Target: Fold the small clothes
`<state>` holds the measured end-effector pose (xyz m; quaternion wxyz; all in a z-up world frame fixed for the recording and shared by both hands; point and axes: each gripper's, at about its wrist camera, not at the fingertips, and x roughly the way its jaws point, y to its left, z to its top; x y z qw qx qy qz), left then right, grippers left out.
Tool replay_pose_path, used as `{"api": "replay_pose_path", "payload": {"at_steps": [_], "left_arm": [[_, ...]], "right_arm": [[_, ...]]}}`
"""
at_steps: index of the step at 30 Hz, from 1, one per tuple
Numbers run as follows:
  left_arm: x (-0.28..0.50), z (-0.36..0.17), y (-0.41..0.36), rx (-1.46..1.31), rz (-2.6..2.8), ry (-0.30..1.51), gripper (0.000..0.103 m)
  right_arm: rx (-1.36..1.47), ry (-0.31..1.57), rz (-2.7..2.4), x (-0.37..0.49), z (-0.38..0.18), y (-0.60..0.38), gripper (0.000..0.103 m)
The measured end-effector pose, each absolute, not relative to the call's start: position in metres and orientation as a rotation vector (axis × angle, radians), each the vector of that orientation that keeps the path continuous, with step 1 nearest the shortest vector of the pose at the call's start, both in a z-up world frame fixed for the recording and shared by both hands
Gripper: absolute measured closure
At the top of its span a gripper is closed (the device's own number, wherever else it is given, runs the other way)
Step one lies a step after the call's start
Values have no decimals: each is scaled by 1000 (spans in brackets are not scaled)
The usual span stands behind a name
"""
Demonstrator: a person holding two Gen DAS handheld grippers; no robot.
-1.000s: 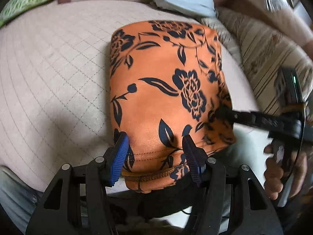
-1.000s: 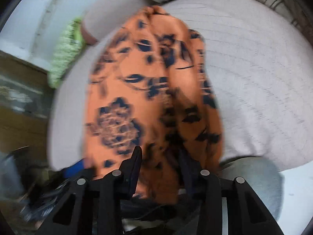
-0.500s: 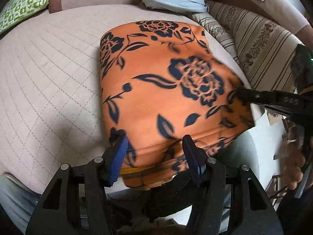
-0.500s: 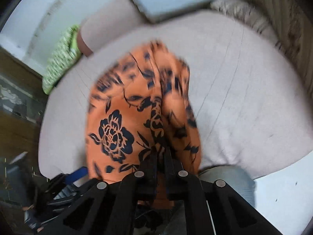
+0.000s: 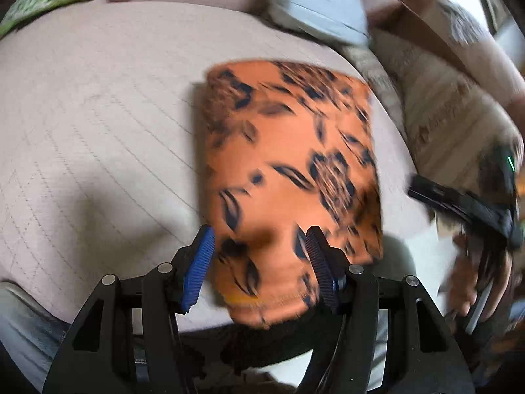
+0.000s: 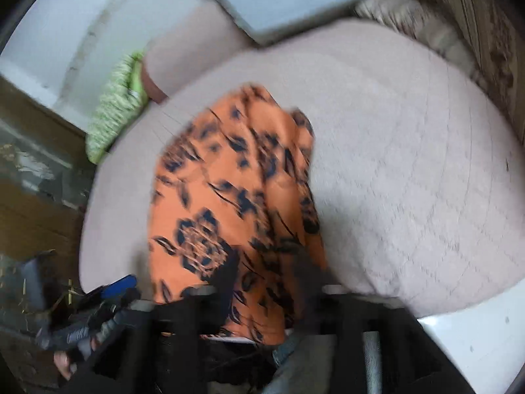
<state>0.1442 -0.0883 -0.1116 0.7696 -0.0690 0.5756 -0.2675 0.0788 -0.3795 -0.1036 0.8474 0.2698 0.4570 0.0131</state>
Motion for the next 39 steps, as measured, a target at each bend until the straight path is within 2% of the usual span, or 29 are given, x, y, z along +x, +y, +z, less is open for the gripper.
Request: {"api": "replay_pose_path", "payload": {"at_steps": [2, 6, 13, 16, 20, 23, 25, 27, 29, 30, 32, 39], "left_arm": [[162, -116, -84, -196, -535, 1268, 45], [193, -129, -84, -303, -518, 1297, 45], [231, -165, -104, -368, -594, 1399, 43], [235, -176, -99, -432, -593, 1421, 36], [238, -184, -99, -489, -603, 1434, 35], [244, -183, -107, -493, -602, 1428, 35], [250, -187, -109, -524, -593, 1442, 37], [252, -189, -108, -550, -582, 1453, 47], [247, -181, -106, -540, -590, 1430, 64], [244, -175, -106, -525, -598, 1411, 66], [236, -158, -100, -518, -619, 1379, 71], [227, -87, -37, -554, -624, 1218, 72]], "right_arm": [[583, 873, 29, 77, -98, -384, 33], [672, 888, 51, 104, -107, -400, 33], [758, 1084, 79, 189, -172, -425, 33], [801, 1082, 109, 188, -180, -430, 32], [816, 1066, 139, 180, -185, -430, 32], [859, 1067, 146, 186, -190, -437, 41], [881, 1077, 164, 193, -193, -437, 54], [869, 1110, 147, 198, -195, -431, 60], [867, 1109, 140, 195, -189, -428, 68], [865, 1106, 139, 192, -185, -424, 71], [851, 1090, 129, 185, -174, -417, 74], [817, 1013, 215, 187, -123, -365, 76]]}}
